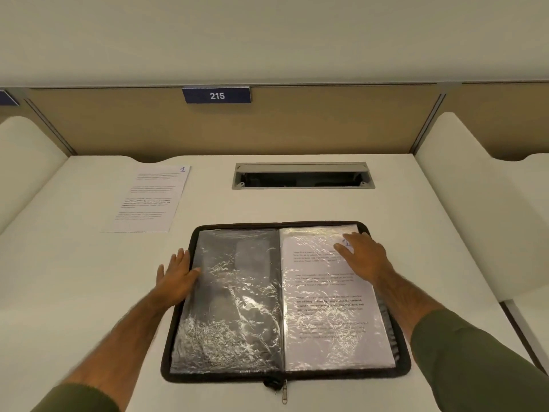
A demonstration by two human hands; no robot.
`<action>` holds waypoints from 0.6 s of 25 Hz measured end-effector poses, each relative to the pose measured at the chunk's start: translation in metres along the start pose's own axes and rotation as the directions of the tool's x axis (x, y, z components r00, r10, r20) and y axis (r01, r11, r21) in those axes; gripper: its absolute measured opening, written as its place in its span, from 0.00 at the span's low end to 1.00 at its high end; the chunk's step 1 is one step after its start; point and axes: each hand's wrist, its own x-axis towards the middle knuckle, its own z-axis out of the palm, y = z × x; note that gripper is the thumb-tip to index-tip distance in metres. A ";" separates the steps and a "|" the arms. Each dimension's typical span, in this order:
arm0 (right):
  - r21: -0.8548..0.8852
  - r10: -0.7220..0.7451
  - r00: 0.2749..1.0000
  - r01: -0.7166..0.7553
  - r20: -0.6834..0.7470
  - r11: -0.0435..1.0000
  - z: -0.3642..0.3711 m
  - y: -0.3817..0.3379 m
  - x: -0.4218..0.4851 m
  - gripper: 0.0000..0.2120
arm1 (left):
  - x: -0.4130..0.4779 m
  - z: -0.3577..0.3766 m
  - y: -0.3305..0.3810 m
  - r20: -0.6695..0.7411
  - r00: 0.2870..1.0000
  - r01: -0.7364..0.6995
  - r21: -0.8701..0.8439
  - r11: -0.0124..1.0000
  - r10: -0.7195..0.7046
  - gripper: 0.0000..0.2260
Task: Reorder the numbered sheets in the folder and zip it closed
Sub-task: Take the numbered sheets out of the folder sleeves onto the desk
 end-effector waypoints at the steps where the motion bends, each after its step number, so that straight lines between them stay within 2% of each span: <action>1: 0.005 0.004 1.000 -0.004 0.002 1.000 0.000 0.003 -0.001 0.30 | 0.003 0.000 -0.005 -0.027 0.999 0.018 0.014 1.000 -0.017 0.30; 4: -0.040 0.016 1.000 -0.015 0.015 0.999 -0.002 0.005 -0.003 0.30 | -0.001 0.007 0.007 -0.213 0.977 0.033 0.084 0.996 -0.015 0.31; 7: -0.065 -0.015 1.000 0.017 0.027 0.998 -0.004 0.004 0.003 0.33 | -0.015 0.025 0.059 -0.348 0.931 -0.064 0.137 0.989 0.108 0.32; 11: -0.096 -0.049 0.996 0.056 0.071 0.994 -0.005 0.005 0.016 0.38 | -0.012 0.067 0.146 -0.209 0.927 -0.271 0.201 0.941 0.311 0.34; 15: -0.071 -0.081 0.992 0.087 0.092 0.994 -0.008 0.013 0.027 0.39 | -0.004 0.103 0.200 -0.087 0.882 -0.432 0.241 0.869 0.463 0.35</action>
